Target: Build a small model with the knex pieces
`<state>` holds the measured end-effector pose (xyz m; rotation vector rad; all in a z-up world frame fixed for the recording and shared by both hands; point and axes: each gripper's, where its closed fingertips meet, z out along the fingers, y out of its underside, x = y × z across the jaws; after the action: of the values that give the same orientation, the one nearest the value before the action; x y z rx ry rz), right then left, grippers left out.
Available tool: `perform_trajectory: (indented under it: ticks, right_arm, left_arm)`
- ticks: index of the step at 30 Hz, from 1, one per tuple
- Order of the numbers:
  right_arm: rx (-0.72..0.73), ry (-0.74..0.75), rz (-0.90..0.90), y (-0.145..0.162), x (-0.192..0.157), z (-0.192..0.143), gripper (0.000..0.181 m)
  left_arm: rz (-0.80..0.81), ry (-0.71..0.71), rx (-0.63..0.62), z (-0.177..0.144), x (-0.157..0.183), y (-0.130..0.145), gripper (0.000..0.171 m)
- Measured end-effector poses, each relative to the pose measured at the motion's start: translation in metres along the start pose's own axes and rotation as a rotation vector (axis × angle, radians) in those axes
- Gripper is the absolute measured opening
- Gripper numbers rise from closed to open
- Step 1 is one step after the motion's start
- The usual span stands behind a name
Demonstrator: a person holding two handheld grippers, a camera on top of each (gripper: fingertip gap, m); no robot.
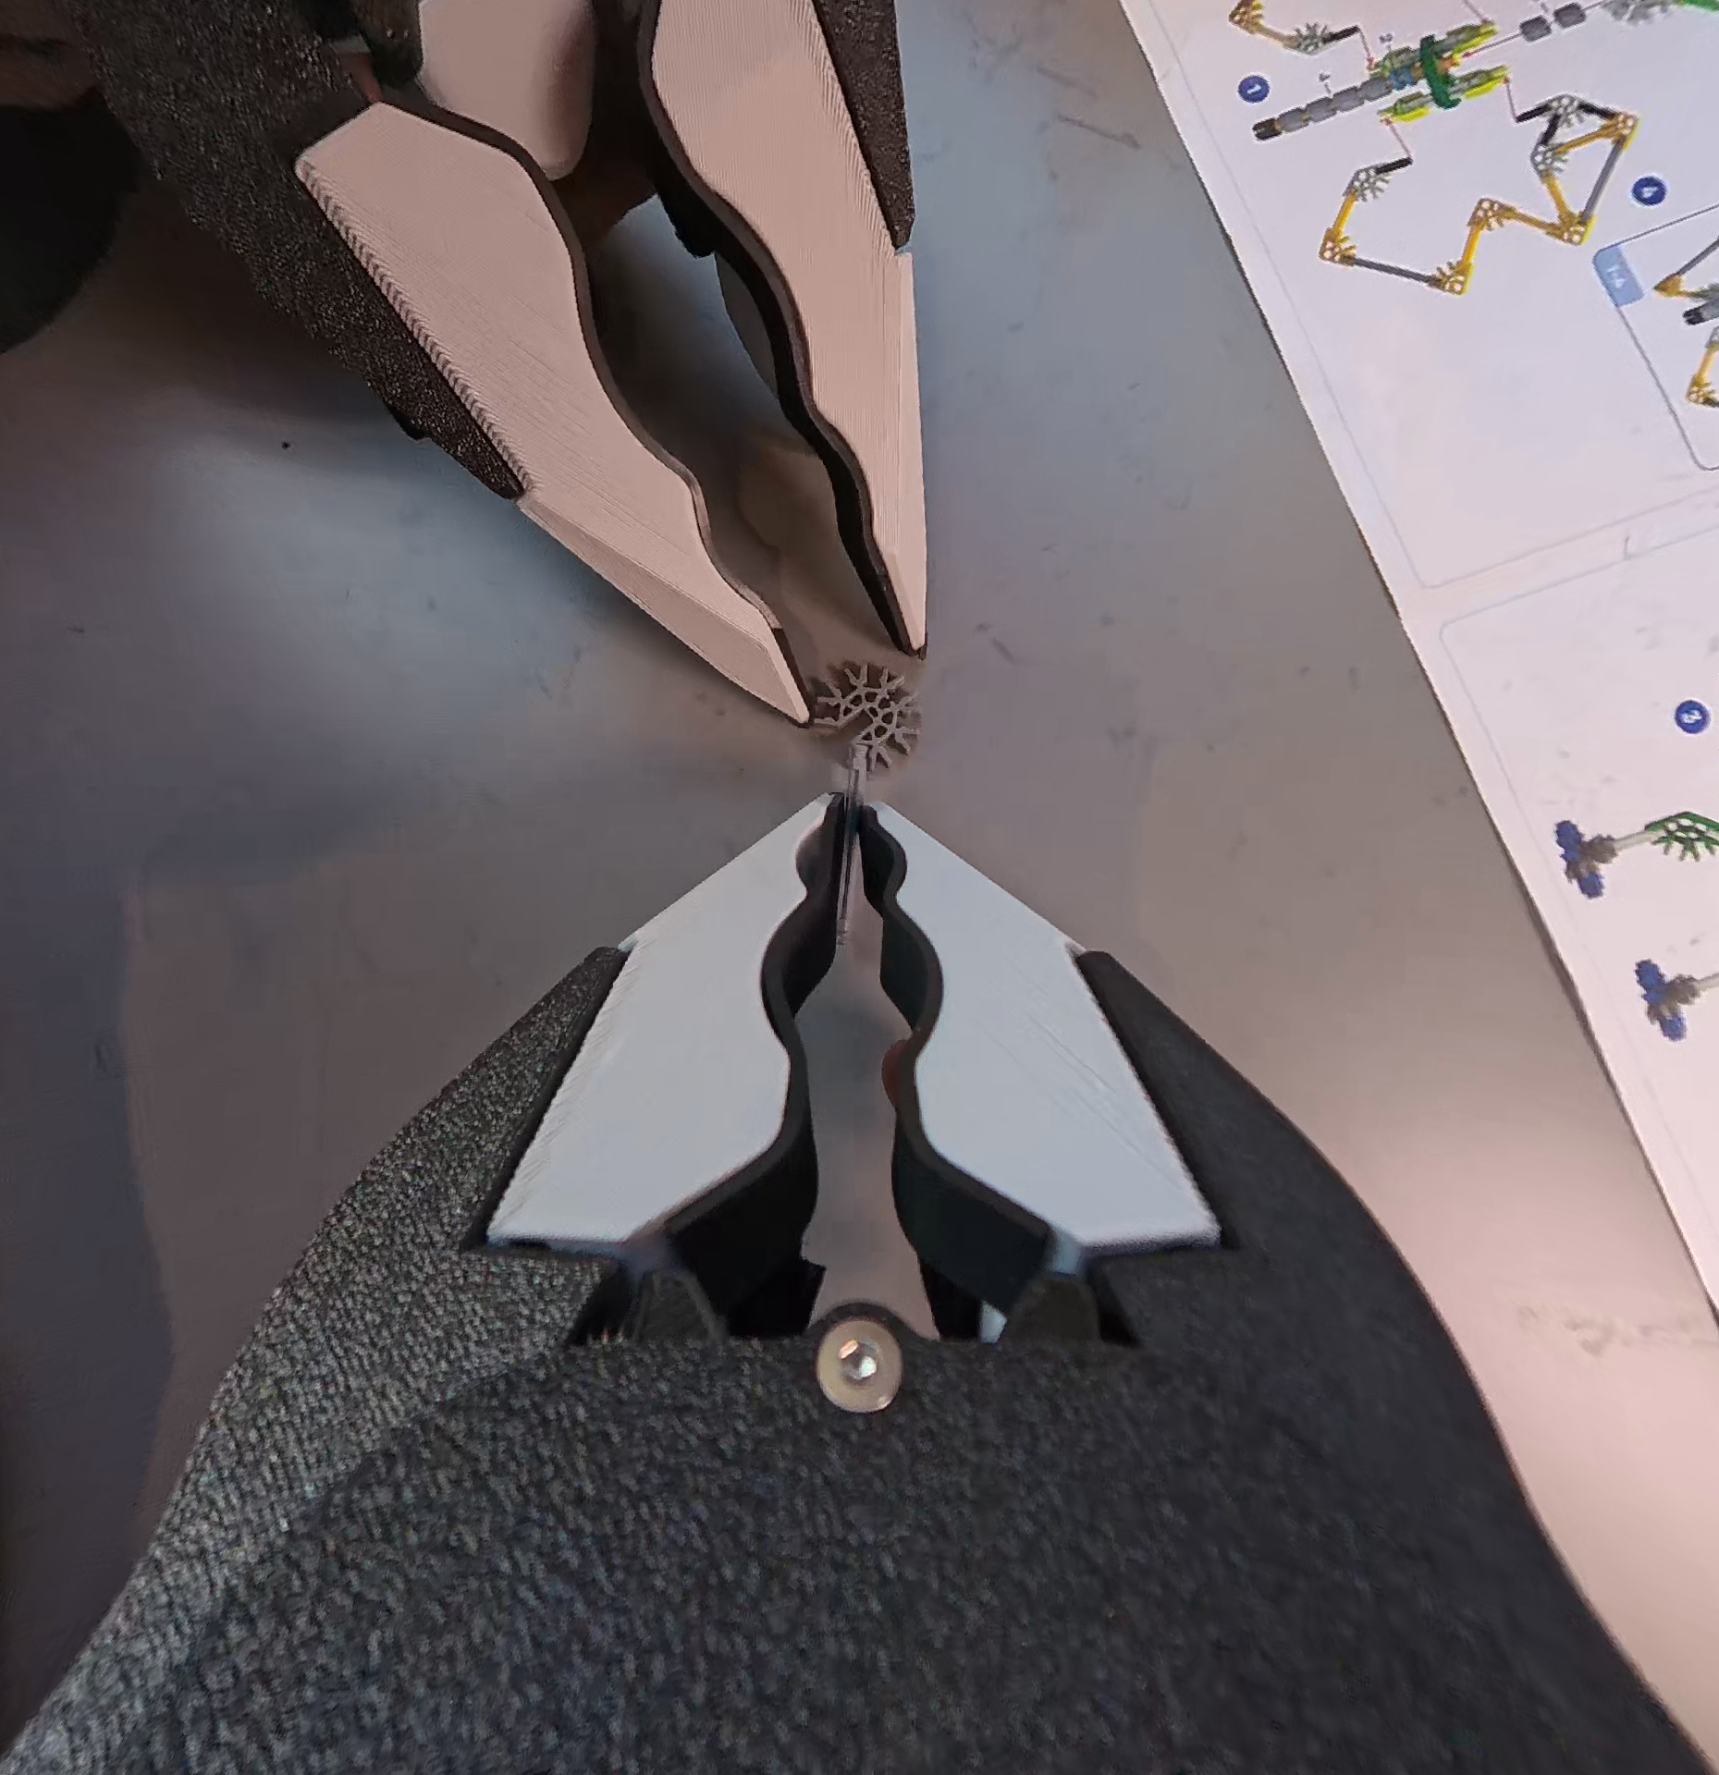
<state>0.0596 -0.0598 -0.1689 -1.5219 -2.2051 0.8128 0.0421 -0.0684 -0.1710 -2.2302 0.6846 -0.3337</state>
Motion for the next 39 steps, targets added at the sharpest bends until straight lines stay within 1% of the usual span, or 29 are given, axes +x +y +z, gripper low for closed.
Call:
perform_trajectory:
  ticks: [12,14,17,20,28,30,39]
  right_arm:
    - [-0.02,0.001,-0.004,0.0,-0.001,0.003,0.002]
    - [0.005,0.001,0.0,-0.005,-0.001,0.001,0.007]
    - [0.041,0.001,0.013,-0.014,0.0,-0.001,0.0]
    - [0.017,0.019,-0.003,-0.011,0.002,0.004,0.0]
    - [0.023,0.017,-0.011,-0.016,0.001,0.006,0.0]
    - [0.003,0.023,-0.025,-0.012,0.001,0.008,0.0]
    - [0.002,0.011,-0.024,-0.01,0.001,0.006,0.0]
  left_arm:
    - [0.002,-0.002,-0.001,0.001,0.0,0.001,0.022]
    - [0.002,-0.004,0.0,0.001,0.0,0.001,0.022]
    - [0.004,-0.007,0.001,0.001,0.001,0.001,0.022]
    - [0.004,-0.009,0.003,0.001,0.001,0.001,0.022]
    - [0.008,-0.008,0.005,0.0,0.0,0.001,0.022]
    - [0.007,-0.007,0.005,0.0,0.0,0.001,0.022]
    - [0.005,-0.008,0.007,-0.001,0.0,0.002,0.022]
